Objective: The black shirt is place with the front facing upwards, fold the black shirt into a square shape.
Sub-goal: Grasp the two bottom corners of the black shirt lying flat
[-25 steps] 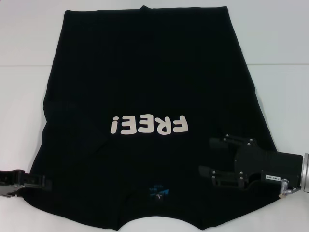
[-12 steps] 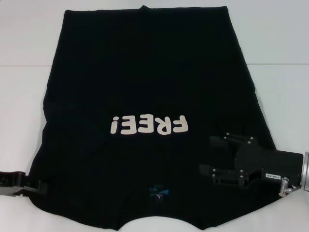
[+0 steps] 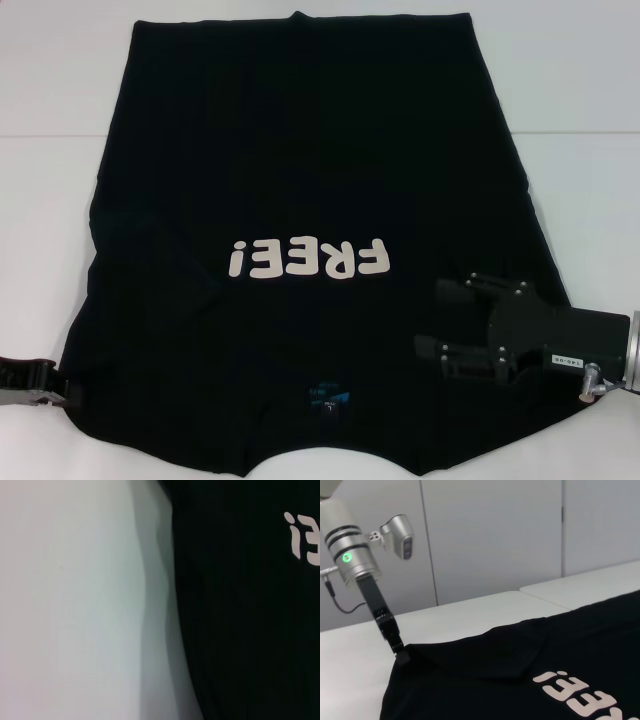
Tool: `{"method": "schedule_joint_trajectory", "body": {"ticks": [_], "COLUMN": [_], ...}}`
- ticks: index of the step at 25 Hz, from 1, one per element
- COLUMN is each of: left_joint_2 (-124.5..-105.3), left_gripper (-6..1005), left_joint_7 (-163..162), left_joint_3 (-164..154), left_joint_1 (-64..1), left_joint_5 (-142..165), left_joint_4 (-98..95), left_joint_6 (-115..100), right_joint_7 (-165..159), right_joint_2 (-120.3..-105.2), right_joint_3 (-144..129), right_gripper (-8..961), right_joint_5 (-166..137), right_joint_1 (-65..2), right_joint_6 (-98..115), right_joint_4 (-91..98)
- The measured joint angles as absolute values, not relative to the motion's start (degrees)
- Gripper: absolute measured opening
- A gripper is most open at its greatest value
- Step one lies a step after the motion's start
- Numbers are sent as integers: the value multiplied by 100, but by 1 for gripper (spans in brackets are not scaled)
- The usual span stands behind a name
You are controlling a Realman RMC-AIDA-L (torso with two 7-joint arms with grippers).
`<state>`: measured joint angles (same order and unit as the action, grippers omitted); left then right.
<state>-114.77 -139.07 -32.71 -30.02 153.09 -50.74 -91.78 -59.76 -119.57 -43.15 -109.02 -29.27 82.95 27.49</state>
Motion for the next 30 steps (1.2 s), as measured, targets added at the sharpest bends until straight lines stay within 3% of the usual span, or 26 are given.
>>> {"method": "schedule_joint_trajectory", "body": {"ticks": [1,7,11,13,16,19,22,30], "left_joint_2": [-11474,-11452,-11441,-11421,-11382,-11370,-11366,-11364], "left_gripper": [98,71,53,49,48,48,49,49], "left_joint_7": [-13902,-13850,-13798,-13771,-13749,-13735,-13724,-13712], "left_joint_3": [-3260,-3240,-3245,-3238,-3203,-3182,-3181,-3182], "left_joint_1": [-3001,-2995,-3025,-3049,-3068,-3068,-3060,-3063], "left_joint_5": [15298,15259,15255,15253,15243,15214,15188,15187], "left_joint_4": [-5070,-5050,-5047,-5045,-5045,-5041,-5036,-5035], "left_joint_6": [-9192,-9181,-9167,-9164,-9180,-9207,-9223,-9237], "right_joint_7": [-6079,-7712,-9891,-11286,-13057,-14088,-14574,-14587], "right_joint_2": [-11950,-11831,-11639,-11435,-10994,-10746,-10705,-10838], "right_joint_3": [-4315,-4320,-4345,-4348,-4344,-4309,-4289,-4283], "right_gripper": [834,834,833,832,830,826,822,810], "right_joint_5": [-10900,-10943,-11638,-12337,-13476,-14355,-15058,-15604], "right_joint_1": [-2926,-2911,-2953,-3139,-3581,-3919,-4138,-4251], "right_joint_6": [8295,8183,8033,8177,8595,9034,9378,9443], "right_joint_4": [2752,3220,4028,4394,4585,4557,4648,4413]}}
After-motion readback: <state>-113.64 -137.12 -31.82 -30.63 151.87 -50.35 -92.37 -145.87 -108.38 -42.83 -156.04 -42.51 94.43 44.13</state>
